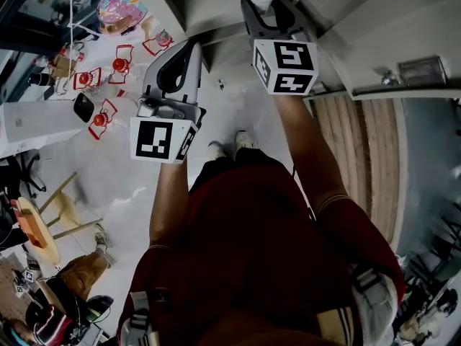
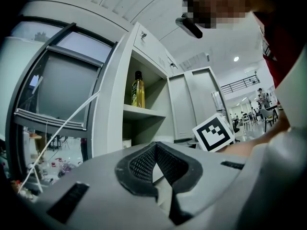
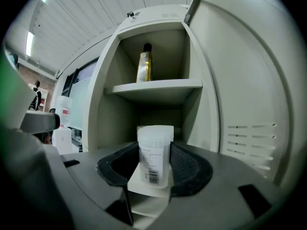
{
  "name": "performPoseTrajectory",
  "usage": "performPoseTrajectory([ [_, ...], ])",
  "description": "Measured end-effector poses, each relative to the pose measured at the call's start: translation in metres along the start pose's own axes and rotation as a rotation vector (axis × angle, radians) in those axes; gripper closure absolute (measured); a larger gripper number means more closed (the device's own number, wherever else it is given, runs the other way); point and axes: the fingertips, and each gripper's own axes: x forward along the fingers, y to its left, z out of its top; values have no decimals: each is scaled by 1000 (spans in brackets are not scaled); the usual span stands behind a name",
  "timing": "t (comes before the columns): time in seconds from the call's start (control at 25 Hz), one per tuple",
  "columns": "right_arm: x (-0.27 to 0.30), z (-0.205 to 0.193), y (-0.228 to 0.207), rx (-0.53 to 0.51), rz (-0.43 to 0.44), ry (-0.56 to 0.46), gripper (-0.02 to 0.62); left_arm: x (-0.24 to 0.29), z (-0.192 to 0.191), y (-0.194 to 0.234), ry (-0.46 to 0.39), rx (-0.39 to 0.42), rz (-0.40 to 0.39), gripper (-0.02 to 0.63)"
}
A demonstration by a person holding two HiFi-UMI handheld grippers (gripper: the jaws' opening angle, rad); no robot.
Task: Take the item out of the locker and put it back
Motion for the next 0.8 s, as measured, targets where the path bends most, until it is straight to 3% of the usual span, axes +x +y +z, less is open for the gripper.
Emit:
performPoseTrajectory([
  [0.8, -64, 17, 40, -17, 52, -55, 407, -20, -8, -5, -2, -15, -38, 600],
])
